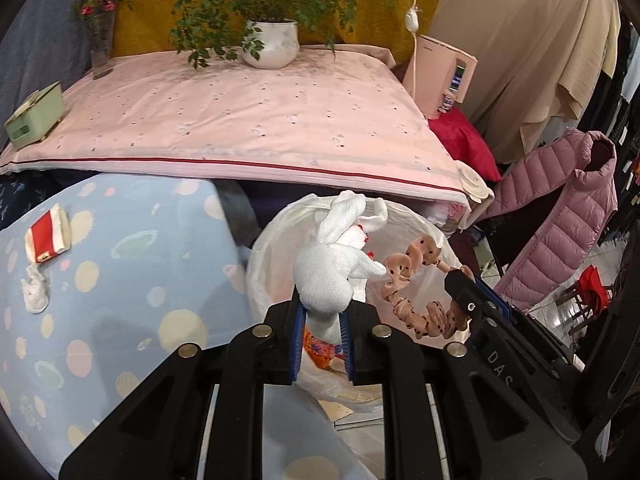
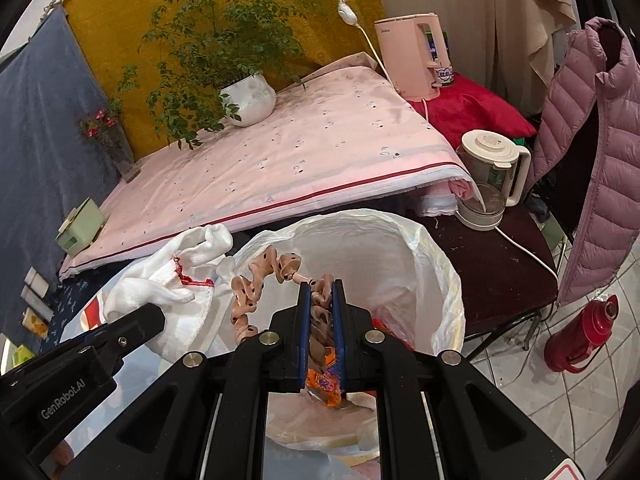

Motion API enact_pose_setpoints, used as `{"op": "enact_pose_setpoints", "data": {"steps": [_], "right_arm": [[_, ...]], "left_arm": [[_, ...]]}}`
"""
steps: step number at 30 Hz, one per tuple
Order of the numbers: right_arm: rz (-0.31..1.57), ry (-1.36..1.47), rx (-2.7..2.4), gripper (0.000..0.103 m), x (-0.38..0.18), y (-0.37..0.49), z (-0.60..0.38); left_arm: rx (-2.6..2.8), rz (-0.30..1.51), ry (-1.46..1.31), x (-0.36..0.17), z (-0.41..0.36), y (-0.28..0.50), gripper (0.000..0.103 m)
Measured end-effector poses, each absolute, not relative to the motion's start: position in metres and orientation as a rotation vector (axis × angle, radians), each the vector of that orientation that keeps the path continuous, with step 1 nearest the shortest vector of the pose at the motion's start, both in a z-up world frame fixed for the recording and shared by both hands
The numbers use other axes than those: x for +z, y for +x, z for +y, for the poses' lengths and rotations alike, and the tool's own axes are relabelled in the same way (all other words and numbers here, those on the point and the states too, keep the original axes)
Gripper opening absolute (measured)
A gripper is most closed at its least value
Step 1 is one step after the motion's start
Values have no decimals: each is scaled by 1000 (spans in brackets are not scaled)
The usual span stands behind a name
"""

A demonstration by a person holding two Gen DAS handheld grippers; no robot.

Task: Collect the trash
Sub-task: 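Carry the white glove and tan scrunchie over the trash bin, then open both grippers to drop the glove and scrunchie into the bin, then move both grippers back over the red-white box and white tissue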

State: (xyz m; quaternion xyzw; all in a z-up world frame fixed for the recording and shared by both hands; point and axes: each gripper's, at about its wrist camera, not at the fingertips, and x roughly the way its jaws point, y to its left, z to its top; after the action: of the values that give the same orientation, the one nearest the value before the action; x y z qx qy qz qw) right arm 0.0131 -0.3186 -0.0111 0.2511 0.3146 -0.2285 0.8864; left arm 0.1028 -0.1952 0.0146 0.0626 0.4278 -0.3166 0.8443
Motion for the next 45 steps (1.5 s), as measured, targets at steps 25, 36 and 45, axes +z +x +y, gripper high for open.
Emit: {"op": "enact_pose_setpoints", "data": {"steps": [25,36,45], "right_arm": [[708,476,-438,16,-24,42,-309],[729,429,-396,24,-22,54,-284],[744,399,-367,26,-19,62,-262]], "left_arm": [[-517,900,141,-3,-174,119,60],[-466,906,110,-5,-148,125,63],[-428,914,79,-6,-123,129,63]]}}
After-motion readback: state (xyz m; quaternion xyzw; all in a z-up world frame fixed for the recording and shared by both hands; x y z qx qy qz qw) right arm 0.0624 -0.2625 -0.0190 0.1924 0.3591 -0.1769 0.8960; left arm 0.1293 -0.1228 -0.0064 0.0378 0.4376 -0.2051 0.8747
